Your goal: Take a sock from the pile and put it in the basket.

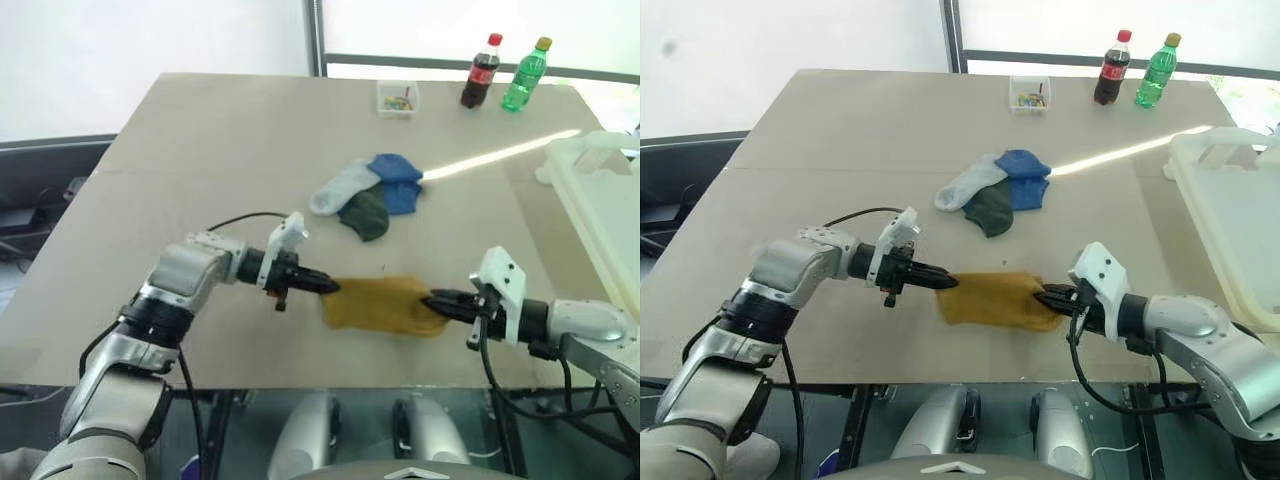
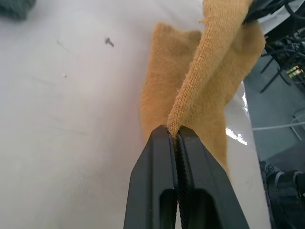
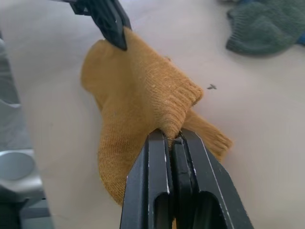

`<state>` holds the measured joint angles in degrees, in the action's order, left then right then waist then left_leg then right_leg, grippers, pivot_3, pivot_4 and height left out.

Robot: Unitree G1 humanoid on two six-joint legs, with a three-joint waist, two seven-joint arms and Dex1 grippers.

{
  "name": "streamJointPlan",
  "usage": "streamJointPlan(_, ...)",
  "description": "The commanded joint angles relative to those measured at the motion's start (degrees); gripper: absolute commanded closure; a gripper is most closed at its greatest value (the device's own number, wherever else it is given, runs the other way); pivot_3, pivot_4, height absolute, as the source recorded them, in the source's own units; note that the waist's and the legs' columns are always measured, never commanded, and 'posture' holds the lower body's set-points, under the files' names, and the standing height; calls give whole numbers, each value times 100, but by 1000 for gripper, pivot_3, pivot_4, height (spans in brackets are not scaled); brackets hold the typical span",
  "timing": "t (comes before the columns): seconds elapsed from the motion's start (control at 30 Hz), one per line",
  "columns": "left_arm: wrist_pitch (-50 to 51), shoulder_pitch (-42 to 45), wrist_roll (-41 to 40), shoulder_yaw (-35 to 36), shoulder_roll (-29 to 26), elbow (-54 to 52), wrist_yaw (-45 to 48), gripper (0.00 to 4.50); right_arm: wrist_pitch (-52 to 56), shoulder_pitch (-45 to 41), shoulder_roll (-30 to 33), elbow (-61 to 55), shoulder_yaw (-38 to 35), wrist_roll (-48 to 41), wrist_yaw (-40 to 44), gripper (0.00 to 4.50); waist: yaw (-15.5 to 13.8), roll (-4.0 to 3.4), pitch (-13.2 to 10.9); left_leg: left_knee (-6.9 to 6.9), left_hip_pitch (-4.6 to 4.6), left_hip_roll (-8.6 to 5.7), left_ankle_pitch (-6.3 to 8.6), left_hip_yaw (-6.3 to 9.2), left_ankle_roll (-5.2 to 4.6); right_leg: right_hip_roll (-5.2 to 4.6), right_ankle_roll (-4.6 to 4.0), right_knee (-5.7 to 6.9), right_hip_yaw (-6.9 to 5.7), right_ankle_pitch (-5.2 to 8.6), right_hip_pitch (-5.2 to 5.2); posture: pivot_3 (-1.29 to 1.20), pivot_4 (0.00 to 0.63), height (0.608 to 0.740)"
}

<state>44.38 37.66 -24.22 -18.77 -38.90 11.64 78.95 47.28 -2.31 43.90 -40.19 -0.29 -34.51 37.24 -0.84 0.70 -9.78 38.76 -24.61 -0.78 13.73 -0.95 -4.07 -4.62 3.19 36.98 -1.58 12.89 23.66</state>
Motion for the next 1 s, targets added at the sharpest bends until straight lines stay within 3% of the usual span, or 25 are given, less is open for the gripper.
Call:
streamJointPlan(0.03,-256,226,223,-107,78,273,195,4376,-21,76,24,-222,23,127,-144,4500,1,0,0,0,-1,0,0,-1,0,0,0,0,0,0,0,0,150,729)
streamJointPlan(0.2,-420,446,330,-78,436,650,199,4376,-31,220,-41,-291,124,240,-287,4500,-5,1,0,6,-4,0,0,1,-1,0,1,0,-2,0,0,0,150,729)
streamJointPlan(0.3,-358,467,279,-27,508,584,259,3648,-10,295,-30,-356,170,302,-338,4500,4,1,0,10,-6,0,1,1,-3,0,2,0,-1,0,0,0,150,729)
streamJointPlan(0.37,-294,458,225,20,510,520,298,2644,-16,346,-36,-380,167,314,-357,4500,6,0,0,10,-5,1,1,1,-3,1,2,1,0,0,0,0,150,729)
streamJointPlan(0.47,-178,396,130,132,473,347,264,1594,-5,422,-39,-415,142,312,-388,4500,4,1,0,11,-5,2,1,1,-3,2,2,3,-1,0,0,0,150,729)
streamJointPlan(0.57,-73,351,91,258,432,244,176,251,14,536,-43,-495,29,239,-426,4500,4,1,0,12,-5,2,2,2,-3,1,2,3,-1,0,0,0,150,729)
streamJointPlan(0.83,-469,22,25,829,601,-8,-349,251,60,925,41,-685,-206,241,-501,4500,1,1,0,16,-4,2,2,3,-3,0,2,4,0,0,-1,0,150,729)
streamJointPlan(1.0,-760,-691,-556,1385,983,-1085,-562,251,-64,1024,246,-610,-83,509,-418,4500,0,1,0,18,-6,3,2,4,-3,-8,1,6,5,0,-1,0,150,729)
